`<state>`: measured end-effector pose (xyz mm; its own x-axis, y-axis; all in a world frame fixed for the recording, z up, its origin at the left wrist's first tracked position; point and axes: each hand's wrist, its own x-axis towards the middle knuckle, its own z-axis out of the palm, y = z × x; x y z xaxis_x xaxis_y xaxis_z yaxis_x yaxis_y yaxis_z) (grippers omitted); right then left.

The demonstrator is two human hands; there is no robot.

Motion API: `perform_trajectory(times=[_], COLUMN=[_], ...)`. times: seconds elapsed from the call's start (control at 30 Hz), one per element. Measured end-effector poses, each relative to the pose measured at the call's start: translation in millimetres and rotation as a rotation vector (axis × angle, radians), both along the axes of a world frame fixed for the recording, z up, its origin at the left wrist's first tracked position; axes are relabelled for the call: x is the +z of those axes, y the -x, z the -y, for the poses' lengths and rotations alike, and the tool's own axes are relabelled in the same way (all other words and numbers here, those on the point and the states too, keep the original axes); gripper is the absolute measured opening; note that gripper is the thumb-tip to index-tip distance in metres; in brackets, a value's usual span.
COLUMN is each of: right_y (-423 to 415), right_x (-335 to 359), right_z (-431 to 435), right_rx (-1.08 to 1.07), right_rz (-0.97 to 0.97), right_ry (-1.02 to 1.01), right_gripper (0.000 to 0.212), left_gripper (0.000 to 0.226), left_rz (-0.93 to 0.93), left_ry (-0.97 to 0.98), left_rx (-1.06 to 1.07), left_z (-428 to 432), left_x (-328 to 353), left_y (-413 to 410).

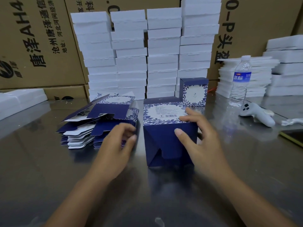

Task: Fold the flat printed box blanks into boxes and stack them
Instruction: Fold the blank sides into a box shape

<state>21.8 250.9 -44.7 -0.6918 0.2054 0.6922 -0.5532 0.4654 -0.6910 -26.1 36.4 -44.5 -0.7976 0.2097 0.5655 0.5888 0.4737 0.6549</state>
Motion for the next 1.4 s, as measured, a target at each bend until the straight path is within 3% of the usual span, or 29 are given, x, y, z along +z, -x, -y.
perform_trajectory(times=[0.1, 0.27, 0.47, 0.7, 0.9, 1.13, 1.4], right_y=[-1.0, -3.8, -7.2, -6.6, -8.4, -6.7, -9.1], right_x=[3.3, 5.9, 4.7, 5.3, 8.1, 10.4, 11.8], right_z=[-0.1, 4.9, 13.6, 23.8, 28.7, 33.6, 24.3], right_rx=[-0.119, -0.213, -0.257, -0.174, -0.137, -0.156, -0.111], right_rz=[-0.123, -0.258, -0.337, -0.331, -0.308, -0.348, -0.322], right_ry=[-0.158, -0.224, -0.321, -0.238, -0.196, -0.229, -0.182], right_gripper=[0.027, 0.022, 0.022, 0.017, 0.014, 0.017, 0.011], left_gripper=[0.017, 0.038, 0.023, 0.02, 0.019, 0.017, 0.017], left_rz=[-0.04, -0.122, -0.317, -0.484, -0.473, -0.591, -0.56], left_ry=[-0.175, -0.095, -0.064, -0.101, -0.166, -0.135, -0.148], left_rx=[-0.036, -0.134, -0.013, -0.028, -0.043, 0.017, 0.001], left_z=[-8.8, -18.2, -25.9, -31.3, -34.0, -37.8, -34.9], left_x=[7.1, 13.6, 17.2, 14.2, 14.7, 11.9, 10.9], left_y=[-8.7, -24.6, -28.4, -31.9, -31.2, -25.9, -25.7])
